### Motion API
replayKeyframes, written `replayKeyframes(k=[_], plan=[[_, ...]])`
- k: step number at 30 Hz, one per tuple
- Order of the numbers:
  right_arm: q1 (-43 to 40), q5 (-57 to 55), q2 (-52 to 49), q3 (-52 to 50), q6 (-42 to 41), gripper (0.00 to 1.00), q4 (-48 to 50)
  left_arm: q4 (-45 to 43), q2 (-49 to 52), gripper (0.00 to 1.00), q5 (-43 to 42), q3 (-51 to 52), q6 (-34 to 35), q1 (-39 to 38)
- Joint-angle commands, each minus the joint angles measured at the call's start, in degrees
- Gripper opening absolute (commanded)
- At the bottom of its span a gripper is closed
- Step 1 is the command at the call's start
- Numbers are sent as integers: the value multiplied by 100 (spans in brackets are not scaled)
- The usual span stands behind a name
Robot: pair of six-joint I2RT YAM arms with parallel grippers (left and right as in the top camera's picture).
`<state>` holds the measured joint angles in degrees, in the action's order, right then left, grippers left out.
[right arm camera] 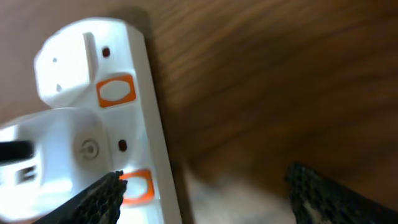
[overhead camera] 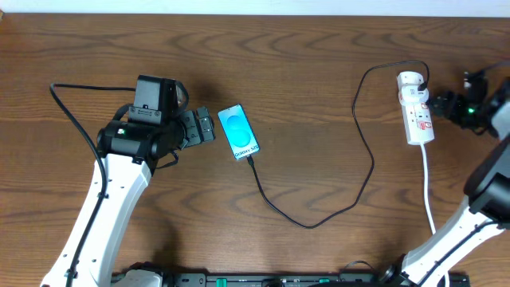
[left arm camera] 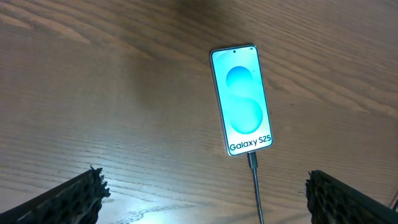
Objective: Plug charger to phone and switch on socket
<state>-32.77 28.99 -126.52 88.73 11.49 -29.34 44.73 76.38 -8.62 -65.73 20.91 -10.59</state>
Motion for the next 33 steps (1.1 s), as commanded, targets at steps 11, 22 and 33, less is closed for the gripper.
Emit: replayKeyframes(k=[11,22,33], plan=[[278,-483,-111,-28,96,83,-15,4,35,99,76,-48,-55,26],[278,-435,-111,-28,98,83,-437,4,35,99,76,-50,-55,26],[293,-321,-111,-28,76,83,-494,4,35,99,76,-48,-55,26]])
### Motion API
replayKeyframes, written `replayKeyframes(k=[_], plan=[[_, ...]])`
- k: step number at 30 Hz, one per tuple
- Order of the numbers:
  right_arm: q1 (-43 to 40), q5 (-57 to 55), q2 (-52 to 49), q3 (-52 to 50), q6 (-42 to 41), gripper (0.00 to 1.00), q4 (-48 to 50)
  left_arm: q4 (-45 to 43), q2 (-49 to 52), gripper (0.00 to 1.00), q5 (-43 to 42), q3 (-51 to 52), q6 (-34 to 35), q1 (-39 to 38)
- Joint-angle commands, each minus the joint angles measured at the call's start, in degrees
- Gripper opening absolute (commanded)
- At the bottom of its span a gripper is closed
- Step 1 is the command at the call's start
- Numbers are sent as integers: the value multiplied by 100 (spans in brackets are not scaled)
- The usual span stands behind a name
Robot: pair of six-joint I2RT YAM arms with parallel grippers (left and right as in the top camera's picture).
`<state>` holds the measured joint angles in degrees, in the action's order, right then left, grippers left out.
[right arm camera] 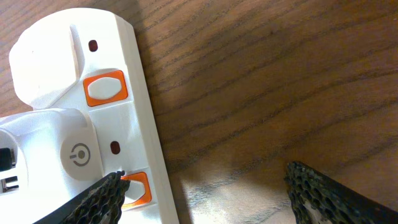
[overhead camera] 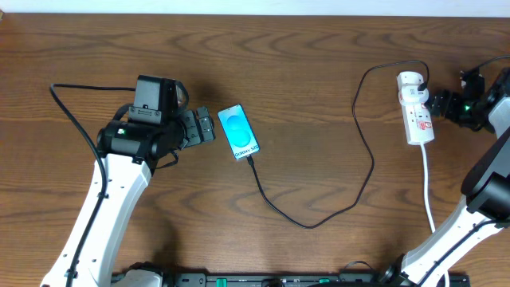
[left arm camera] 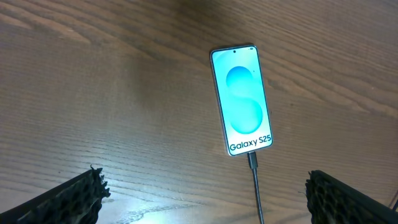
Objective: Plug charger to phone and switch on socket
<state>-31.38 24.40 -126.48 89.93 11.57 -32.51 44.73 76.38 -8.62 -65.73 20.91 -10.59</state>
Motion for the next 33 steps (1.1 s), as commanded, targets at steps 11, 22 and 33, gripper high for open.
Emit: replayKeyframes(k=[11,22,33], plan=[[295,162,-116,-149,72,83,-243,4,35,99,76,-50,-55,26],[448,-4,-116,-151,70,83,-293,4,35,99,76,-48,-55,26],[686,-223,-116,-157,70,83,-352,4,35,99,76,-50,-55,26]])
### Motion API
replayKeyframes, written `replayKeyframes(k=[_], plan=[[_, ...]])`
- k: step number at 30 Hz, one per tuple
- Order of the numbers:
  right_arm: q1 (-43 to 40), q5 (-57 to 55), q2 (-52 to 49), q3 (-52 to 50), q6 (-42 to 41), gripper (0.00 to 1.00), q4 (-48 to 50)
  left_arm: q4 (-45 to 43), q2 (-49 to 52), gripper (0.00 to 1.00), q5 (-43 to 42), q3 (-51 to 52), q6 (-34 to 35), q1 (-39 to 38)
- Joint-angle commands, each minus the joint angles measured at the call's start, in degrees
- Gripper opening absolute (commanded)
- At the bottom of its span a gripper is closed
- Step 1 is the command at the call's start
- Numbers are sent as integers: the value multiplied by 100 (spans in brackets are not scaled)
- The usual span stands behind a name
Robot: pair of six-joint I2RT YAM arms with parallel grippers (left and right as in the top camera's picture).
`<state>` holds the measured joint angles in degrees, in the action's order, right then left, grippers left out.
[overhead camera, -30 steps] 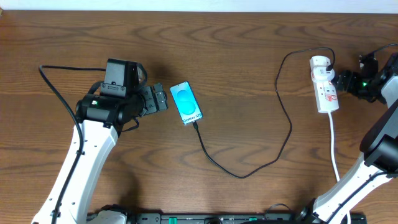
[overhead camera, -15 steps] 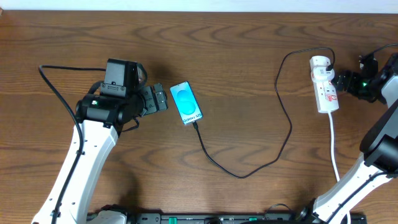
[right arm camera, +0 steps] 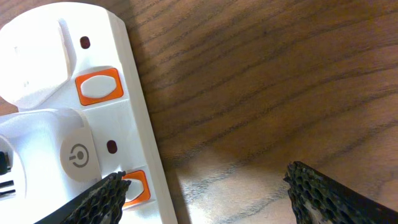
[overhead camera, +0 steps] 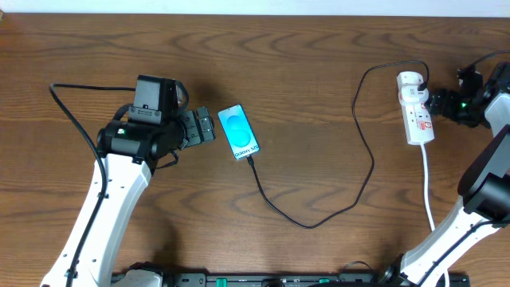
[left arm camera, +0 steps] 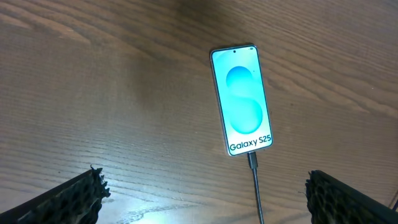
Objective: Plug charger to phone and switch on socket
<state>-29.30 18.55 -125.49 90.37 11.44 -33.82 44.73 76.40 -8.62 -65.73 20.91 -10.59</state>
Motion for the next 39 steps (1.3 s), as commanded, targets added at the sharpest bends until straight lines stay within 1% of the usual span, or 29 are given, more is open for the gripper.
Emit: replayKeyframes(k=[1,15,39], plan=[[492,363,-214,-201,83,83,-229,2,33,99,76,-50,-55,26],[509,903,-214,-212,85,83,-334,4,33,99,76,-50,-55,26],[575,1036,-214,-575,83,84,-319,2,33,99,76,-50,-55,26]])
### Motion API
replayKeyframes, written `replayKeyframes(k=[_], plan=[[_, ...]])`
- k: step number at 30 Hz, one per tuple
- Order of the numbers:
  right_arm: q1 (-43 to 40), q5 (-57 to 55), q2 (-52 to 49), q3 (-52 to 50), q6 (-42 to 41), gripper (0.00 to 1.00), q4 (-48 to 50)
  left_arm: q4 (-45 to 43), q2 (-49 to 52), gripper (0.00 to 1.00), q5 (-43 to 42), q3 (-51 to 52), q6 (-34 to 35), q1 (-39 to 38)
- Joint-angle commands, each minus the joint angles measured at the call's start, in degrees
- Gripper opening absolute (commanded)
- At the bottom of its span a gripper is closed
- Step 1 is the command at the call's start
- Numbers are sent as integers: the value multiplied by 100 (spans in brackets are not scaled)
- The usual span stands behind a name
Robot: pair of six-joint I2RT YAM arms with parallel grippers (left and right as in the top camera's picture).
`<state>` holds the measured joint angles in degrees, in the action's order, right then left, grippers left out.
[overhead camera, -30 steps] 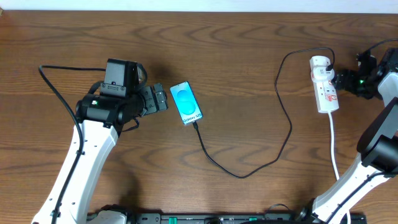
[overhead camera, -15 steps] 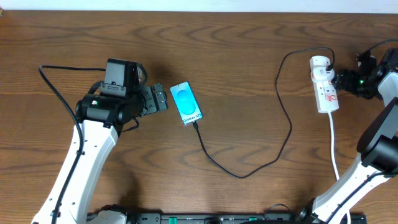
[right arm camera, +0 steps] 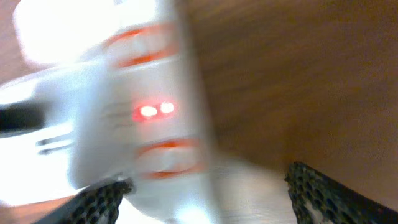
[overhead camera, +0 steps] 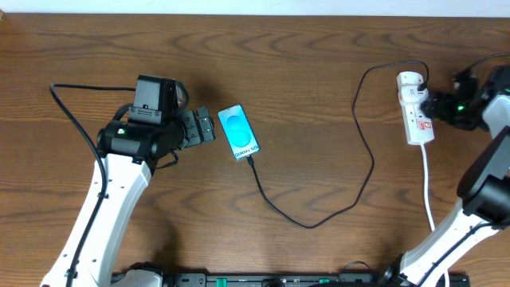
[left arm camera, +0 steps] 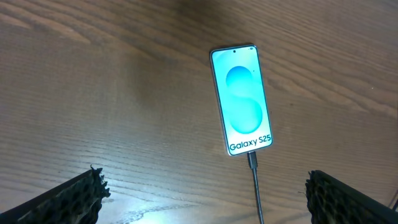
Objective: Plug charger to phone and switch on socket
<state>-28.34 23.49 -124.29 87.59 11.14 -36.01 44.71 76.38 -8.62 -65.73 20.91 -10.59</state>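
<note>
The phone (overhead camera: 239,131) lies on the table, screen lit and reading Galaxy S25 (left arm camera: 242,99), with the black charger cable (overhead camera: 319,215) plugged into its bottom end. The cable runs to the white power strip (overhead camera: 415,109) at the right. In the blurred right wrist view the strip (right arm camera: 118,106) shows a red light (right arm camera: 155,111) between orange switches. My right gripper (right arm camera: 205,193) is open right beside the strip, one fingertip touching or nearly touching it. My left gripper (left arm camera: 202,196) is open, just short of the phone, holding nothing.
The strip's white lead (overhead camera: 428,195) runs down to the front edge of the table. The left arm's black cable (overhead camera: 68,112) loops at the far left. Bare wood lies between phone and strip.
The right gripper has shifted against the power strip, and a red light now glows on it where none showed before. The right wrist view is blurred. The left arm and phone are unchanged.
Throughout, the phone lay lit with the cable plugged in and the left gripper stayed open beside it. The right gripper hovered open at the strip's right side, shifting slightly at each moment with the strip's indicators dark. Now a red light shows on the strip.
</note>
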Motion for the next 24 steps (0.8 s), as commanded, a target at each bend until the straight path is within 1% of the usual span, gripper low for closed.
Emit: replayKeyframes(k=[1,7,15,16,18,23,24], plan=[[479,542,-334,-297,114,84,-103,7,35,99,76,-50,-55,26],[470,505,-334,-297,114,84,-105,7,35,99,76,-50,-55,26],[361,50,-328,-212,-149,84,-87,7,35,99,76,-50,-55,26],[345,-24,-321,-205,-192,85,-85,7,35,99,76,-50,-55,26],[313,-319,-299,-173,-345,85,-87,4,35,99,76,-50,-55,26],[304,-1602,-240,-31,-1106,86,-118,7,35,99,76,-50,-55,26],[304,-1681,-214,-24,-1119,86,-127,7,35,99,76,-50,-55,26]])
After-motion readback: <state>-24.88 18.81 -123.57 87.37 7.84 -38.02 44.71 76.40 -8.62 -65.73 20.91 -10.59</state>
